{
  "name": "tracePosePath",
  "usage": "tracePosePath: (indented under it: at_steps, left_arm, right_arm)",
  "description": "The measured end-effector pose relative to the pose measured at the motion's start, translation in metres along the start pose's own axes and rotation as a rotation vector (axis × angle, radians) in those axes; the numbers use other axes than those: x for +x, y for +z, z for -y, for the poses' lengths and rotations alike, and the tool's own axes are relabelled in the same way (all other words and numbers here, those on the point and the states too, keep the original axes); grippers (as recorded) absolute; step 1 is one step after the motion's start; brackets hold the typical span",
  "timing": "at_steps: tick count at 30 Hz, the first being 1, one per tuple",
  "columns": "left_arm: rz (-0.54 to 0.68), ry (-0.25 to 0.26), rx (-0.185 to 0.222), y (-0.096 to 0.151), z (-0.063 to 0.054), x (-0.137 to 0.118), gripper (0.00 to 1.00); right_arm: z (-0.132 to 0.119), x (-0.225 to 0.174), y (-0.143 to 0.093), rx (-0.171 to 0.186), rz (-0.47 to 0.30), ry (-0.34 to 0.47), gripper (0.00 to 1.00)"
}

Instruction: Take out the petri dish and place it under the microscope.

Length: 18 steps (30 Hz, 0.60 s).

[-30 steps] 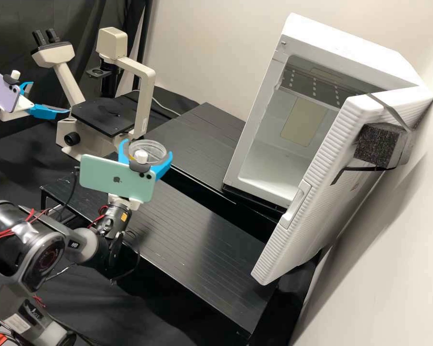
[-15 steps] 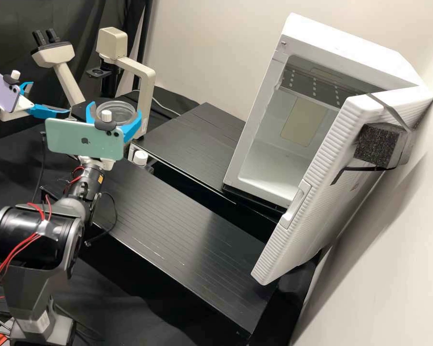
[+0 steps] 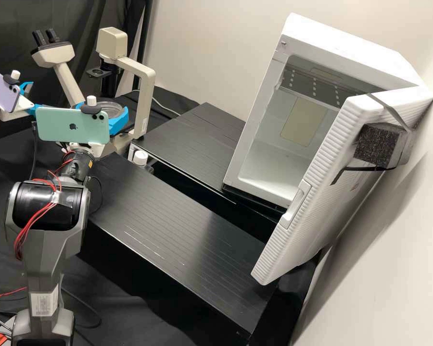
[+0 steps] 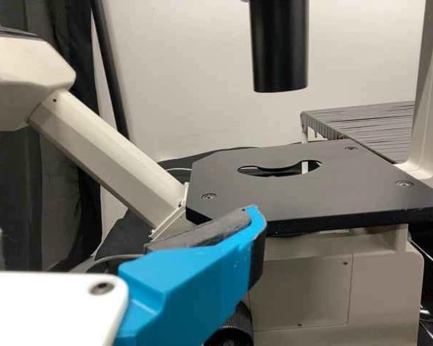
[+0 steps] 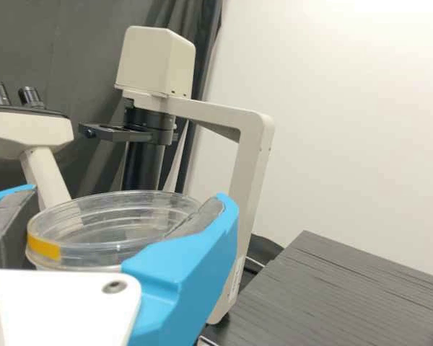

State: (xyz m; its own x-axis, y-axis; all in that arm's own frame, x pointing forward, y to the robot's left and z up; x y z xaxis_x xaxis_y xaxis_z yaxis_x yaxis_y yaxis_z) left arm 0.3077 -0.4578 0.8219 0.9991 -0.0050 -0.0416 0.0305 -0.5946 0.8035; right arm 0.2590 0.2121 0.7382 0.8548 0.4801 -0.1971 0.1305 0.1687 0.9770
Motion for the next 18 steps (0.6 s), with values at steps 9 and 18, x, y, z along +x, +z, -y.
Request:
tracePosePath:
  at_steps: [9, 18]
  left_arm:
    - [0.0, 0.0, 0.0, 0.0, 0.0, 0.0, 1.0]
    - [0.0, 0.0, 0.0, 0.0, 0.0, 0.0, 1.0]
  right_arm:
    - [0.0027, 0.0005, -0.0042, 0.004, -0.008, -0.019, 0.0]
    - [0.0026, 0.0009, -0.0045, 0.004, -0.007, -0.021, 0.0]
